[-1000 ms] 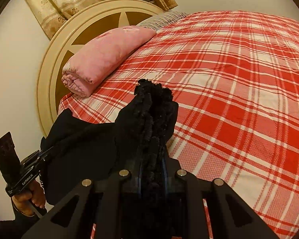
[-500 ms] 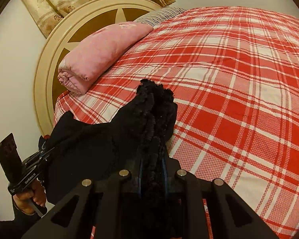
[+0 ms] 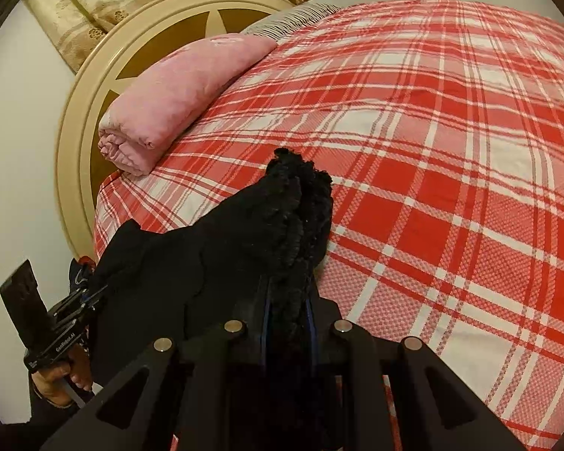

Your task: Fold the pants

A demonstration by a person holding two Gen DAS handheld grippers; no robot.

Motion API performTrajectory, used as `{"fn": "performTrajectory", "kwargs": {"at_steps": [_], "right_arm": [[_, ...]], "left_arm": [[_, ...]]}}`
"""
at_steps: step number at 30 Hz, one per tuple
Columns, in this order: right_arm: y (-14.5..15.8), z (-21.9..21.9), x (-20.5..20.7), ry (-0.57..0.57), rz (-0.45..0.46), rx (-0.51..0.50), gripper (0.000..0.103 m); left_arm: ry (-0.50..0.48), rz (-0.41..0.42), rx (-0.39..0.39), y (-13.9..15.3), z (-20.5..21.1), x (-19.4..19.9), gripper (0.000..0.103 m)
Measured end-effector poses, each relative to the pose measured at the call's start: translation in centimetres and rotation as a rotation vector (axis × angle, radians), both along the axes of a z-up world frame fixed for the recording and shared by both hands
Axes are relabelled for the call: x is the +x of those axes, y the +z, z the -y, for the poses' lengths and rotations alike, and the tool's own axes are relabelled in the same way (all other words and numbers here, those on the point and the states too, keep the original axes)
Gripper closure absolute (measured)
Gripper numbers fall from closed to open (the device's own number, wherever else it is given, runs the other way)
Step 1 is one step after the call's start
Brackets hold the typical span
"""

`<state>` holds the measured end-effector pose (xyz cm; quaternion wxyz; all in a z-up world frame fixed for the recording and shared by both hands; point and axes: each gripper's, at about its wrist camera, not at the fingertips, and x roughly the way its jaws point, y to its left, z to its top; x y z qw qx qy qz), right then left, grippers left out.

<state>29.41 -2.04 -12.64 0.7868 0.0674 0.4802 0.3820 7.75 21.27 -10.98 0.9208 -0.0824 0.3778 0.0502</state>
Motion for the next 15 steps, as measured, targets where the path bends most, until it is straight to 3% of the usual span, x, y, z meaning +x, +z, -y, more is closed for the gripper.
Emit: {"fn": "performTrajectory", "kwargs": {"at_steps": [10,13,15], "right_arm": [[-1.5,0.2,0.5,-0.019,-0.013,-0.023,0.082],[-1.8,0.2,0.6,-0.023,-0.009,-0.038,0.079],[-1.9,0.2,0.7,-0.030,-0.011,-0.044,0.074]], "left_arm": [[0.022,-0.027,-0.007,-2.2,-0.7,0.3,0.056],[0.039,-0.021,-0.003,-2.5,-0.8,0.2,0.048],[0.053,-0.017,0.001,-2.8,-0.9,0.2,0.036]]}}
